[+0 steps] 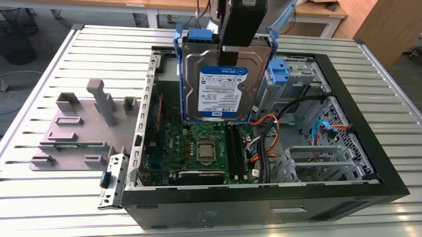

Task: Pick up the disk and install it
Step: 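Pick up the disk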

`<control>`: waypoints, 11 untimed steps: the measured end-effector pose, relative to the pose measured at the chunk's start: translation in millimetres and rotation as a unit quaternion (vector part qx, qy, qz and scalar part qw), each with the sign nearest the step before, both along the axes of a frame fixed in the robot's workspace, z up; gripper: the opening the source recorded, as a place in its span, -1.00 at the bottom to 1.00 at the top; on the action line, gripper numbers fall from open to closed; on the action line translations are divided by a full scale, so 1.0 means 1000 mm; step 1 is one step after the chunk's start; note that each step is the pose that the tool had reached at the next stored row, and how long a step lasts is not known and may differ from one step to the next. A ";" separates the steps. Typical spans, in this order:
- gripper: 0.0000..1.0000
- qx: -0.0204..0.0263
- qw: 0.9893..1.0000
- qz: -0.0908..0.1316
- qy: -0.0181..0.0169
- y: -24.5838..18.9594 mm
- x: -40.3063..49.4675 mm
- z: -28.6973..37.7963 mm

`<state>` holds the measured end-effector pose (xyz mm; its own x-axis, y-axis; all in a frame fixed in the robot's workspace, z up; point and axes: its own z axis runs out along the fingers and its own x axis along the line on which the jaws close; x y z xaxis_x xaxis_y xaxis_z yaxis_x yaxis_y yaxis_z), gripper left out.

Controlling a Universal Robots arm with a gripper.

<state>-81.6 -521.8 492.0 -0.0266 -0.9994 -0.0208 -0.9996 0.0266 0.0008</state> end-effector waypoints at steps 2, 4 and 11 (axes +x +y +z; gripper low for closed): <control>-0.31 0.000 1.000 0.000 0.000 -0.0005 0.0031 0.0000; -0.31 0.000 1.000 0.000 0.001 -0.0010 0.0066 -0.0003; -0.31 0.000 1.000 0.000 0.002 -0.0019 0.0200 -0.0003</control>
<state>-61.6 -523.8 491.7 -0.0267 -0.9994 -0.0206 -0.9996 0.0266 0.0054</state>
